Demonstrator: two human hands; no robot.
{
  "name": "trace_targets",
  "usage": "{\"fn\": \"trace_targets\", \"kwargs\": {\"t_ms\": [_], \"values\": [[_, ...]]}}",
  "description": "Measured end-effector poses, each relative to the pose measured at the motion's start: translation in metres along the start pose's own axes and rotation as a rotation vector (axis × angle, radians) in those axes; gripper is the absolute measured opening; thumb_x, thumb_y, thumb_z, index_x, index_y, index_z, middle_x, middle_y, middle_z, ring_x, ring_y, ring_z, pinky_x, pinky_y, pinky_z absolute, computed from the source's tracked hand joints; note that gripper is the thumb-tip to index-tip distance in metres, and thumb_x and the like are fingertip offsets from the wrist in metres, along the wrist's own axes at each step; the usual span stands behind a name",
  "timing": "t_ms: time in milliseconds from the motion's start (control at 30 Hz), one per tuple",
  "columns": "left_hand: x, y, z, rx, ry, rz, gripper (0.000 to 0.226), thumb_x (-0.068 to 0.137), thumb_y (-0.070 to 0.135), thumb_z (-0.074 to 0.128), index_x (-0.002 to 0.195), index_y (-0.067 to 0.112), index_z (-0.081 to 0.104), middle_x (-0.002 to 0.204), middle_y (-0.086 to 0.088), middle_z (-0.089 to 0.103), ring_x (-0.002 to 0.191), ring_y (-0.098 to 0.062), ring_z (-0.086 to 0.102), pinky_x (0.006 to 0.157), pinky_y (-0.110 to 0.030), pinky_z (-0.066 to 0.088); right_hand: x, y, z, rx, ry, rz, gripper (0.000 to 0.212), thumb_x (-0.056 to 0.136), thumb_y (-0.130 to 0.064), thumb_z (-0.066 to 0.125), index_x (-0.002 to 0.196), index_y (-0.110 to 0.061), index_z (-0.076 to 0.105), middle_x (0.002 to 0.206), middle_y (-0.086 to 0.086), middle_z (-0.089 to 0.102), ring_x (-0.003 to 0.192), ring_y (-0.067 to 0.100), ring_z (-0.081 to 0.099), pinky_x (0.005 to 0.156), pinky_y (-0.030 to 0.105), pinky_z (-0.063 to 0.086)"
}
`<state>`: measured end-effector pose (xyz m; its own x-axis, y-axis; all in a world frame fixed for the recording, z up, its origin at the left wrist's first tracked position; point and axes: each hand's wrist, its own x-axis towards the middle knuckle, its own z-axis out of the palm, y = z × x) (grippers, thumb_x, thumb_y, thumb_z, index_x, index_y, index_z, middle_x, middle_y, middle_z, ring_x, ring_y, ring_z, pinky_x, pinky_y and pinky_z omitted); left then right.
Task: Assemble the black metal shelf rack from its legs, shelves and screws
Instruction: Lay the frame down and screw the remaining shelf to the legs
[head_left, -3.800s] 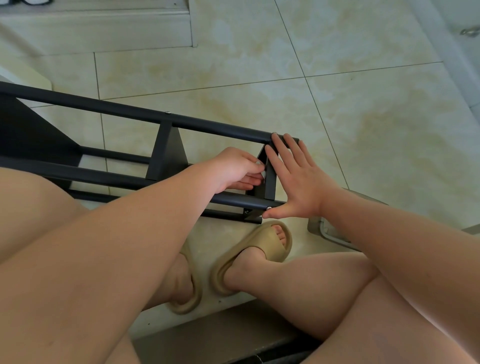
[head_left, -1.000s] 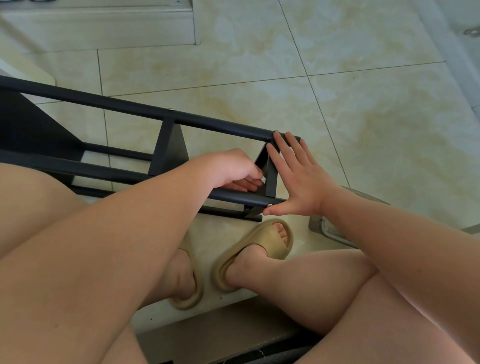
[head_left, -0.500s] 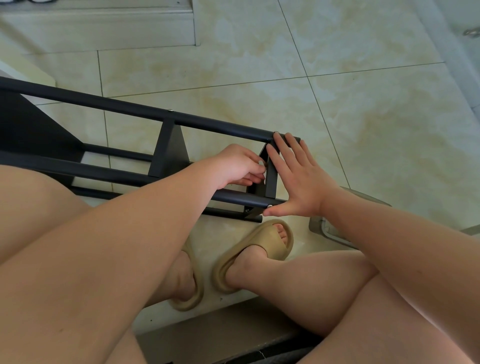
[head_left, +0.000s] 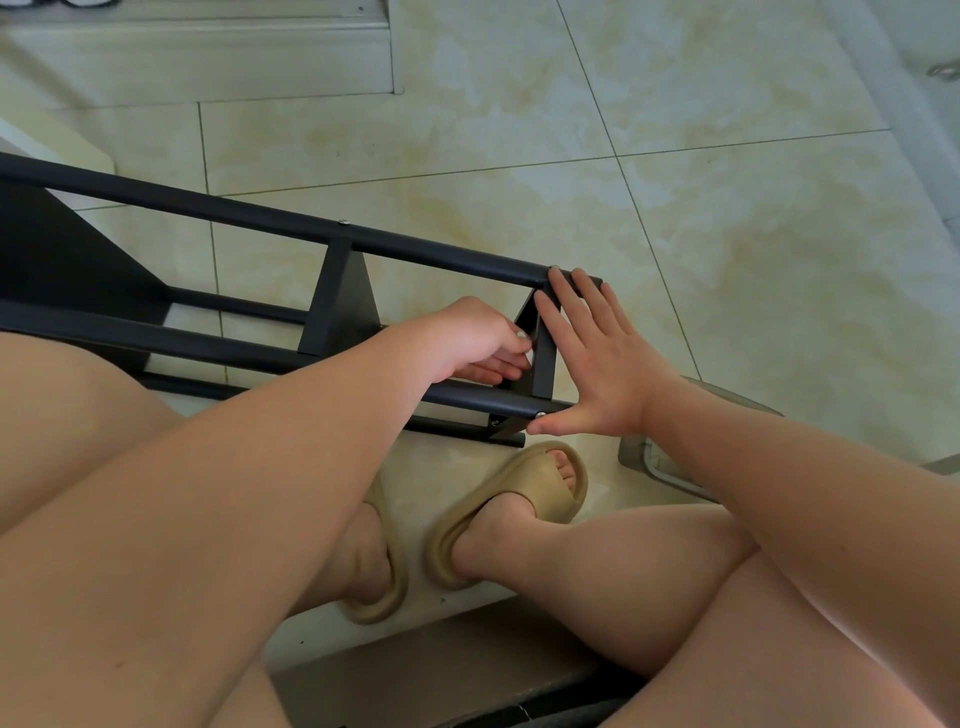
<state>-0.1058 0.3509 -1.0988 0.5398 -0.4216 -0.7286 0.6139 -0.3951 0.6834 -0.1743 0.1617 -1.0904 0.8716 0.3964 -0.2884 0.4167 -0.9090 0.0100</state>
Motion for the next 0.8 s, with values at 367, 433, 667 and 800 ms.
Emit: {"fn": "trace_targets", "kwargs": {"t_ms": [367,433,667,800], "values": [[-0.003,0.004,0.002,0.042,-0.006,-0.107,0.009,0.100,0.022,0.058,0.096,0.015,0.061,0.073,0.006,0.076,0.077,-0.007,0.073,0.067,-0.023,0.057,0.000,0.000,0.001,0.010,0.006,-0.004,0.136,0.067,-0.103,0.025,0.161,-0.009,-0.005,0.168,0.016,-0.013,0.154,0.036,-0.015,0.125,0.052,-0.006],[-0.004,0.004,0.001,0.061,-0.010,-0.097,0.008,0.101,0.021,0.057,0.097,0.015,0.061,0.072,0.005,0.076,0.082,-0.009,0.072,0.071,-0.024,0.058,0.000,0.000,0.001,0.012,0.010,-0.006,0.136,0.067,-0.103,0.024,0.161,-0.009,-0.004,0.168,0.016,-0.012,0.154,0.036,-0.014,0.125,0.052,-0.005],[-0.008,0.004,-0.005,0.209,-0.035,-0.043,0.010,0.102,0.021,0.056,0.100,0.016,0.065,0.074,0.006,0.076,0.085,-0.011,0.071,0.078,-0.028,0.056,0.000,0.000,0.002,0.016,0.017,-0.011,0.135,0.067,-0.103,0.023,0.161,-0.009,-0.004,0.168,0.016,-0.011,0.154,0.037,-0.013,0.125,0.055,-0.001],[-0.009,0.003,-0.009,0.293,-0.065,-0.022,0.010,0.101,0.021,0.057,0.098,0.017,0.066,0.076,0.008,0.077,0.082,-0.009,0.070,0.082,-0.029,0.053,0.000,0.000,0.002,0.011,0.014,-0.014,0.134,0.068,-0.103,0.023,0.161,-0.010,-0.005,0.168,0.016,-0.011,0.154,0.036,-0.013,0.125,0.053,-0.003]]}}
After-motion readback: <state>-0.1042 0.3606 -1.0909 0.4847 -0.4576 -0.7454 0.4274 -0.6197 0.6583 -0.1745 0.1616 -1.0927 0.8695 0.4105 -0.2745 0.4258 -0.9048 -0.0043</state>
